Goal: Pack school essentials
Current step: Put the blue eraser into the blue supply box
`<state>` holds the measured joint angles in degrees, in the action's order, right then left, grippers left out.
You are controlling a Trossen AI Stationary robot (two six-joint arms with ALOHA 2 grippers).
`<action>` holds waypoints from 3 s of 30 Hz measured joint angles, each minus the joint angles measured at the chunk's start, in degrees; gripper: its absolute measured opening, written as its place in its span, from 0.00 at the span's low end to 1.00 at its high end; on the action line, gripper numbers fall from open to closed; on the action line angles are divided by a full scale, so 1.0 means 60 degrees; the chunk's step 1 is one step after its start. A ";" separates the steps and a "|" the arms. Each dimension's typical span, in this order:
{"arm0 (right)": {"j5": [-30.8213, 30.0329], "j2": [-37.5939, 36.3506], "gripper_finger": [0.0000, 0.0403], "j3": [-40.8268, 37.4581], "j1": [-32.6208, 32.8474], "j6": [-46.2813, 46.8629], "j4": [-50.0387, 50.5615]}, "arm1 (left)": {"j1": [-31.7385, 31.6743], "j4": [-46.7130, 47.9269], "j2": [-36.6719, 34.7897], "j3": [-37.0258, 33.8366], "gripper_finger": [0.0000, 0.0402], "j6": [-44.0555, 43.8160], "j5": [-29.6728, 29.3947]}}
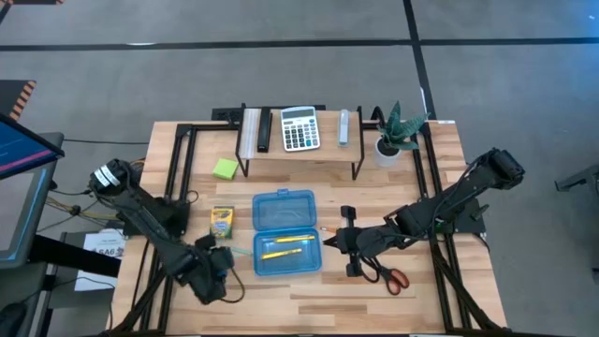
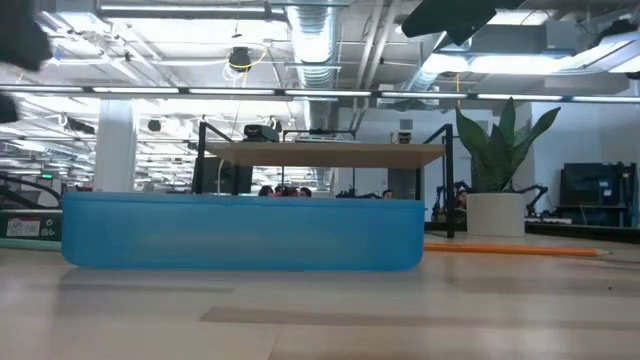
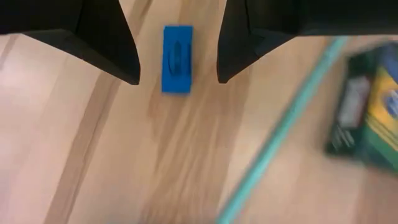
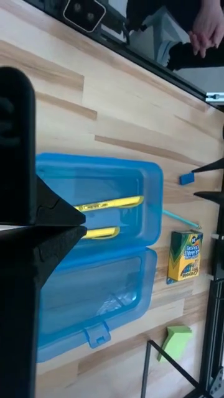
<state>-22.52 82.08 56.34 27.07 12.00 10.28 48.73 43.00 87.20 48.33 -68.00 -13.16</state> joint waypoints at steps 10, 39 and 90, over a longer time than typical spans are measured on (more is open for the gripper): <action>0.0000 0.0000 0.02 0.0000 -0.0033 0.0027 -0.0116 | 0.0757 -0.1102 0.0000 -0.1105 0.50 -0.1637 0.0061; 0.0018 0.1224 0.02 0.0018 -0.0087 0.0023 -0.0471 | 0.0918 -0.1967 -0.0065 -0.1684 0.06 -0.2269 0.0154; 0.0015 0.1188 0.02 0.0011 -0.0155 -0.0016 -0.0556 | -0.1111 -0.1520 -0.0656 -0.1096 0.36 0.4687 0.0831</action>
<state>-22.44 89.21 56.40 26.14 11.90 6.95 42.07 33.88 83.26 41.76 -39.88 -8.17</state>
